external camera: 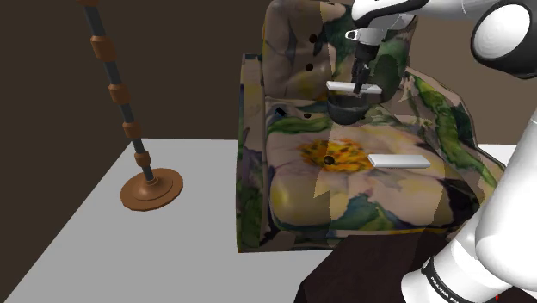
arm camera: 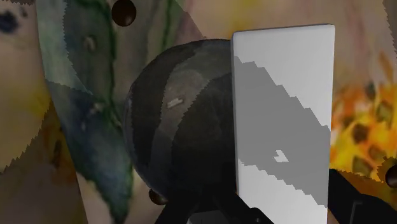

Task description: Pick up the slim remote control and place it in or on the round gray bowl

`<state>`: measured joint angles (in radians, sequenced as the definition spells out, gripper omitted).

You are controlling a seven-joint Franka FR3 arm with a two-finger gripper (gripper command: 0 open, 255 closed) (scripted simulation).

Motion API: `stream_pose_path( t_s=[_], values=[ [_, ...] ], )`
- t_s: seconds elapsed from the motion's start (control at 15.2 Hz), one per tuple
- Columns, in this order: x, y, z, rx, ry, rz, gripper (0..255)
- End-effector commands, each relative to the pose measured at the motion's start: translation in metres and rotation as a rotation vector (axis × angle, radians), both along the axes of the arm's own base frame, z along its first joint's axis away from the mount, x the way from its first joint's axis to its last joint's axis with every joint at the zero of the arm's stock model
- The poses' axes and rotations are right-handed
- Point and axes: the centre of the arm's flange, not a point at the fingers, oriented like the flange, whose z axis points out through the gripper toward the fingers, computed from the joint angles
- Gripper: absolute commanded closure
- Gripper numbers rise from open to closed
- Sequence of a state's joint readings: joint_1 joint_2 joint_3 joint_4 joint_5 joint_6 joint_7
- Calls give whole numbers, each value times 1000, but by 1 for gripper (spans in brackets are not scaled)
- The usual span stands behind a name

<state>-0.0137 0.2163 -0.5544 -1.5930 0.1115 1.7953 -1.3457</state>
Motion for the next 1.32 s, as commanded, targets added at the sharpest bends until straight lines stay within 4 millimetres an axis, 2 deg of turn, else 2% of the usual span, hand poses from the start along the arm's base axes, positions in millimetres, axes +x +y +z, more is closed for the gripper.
stream_pose_path(
  t_s=[0.0, 0.13, 0.99, 1.25],
  values=[
    [13, -23, 0, 0, -1, 3, 255],
    [27, -45, 0, 0, -1, 3, 255],
    [27, -45, -71, 0, -1, 3, 255],
    [27, -45, -71, 0, -1, 3, 255]
  ],
)
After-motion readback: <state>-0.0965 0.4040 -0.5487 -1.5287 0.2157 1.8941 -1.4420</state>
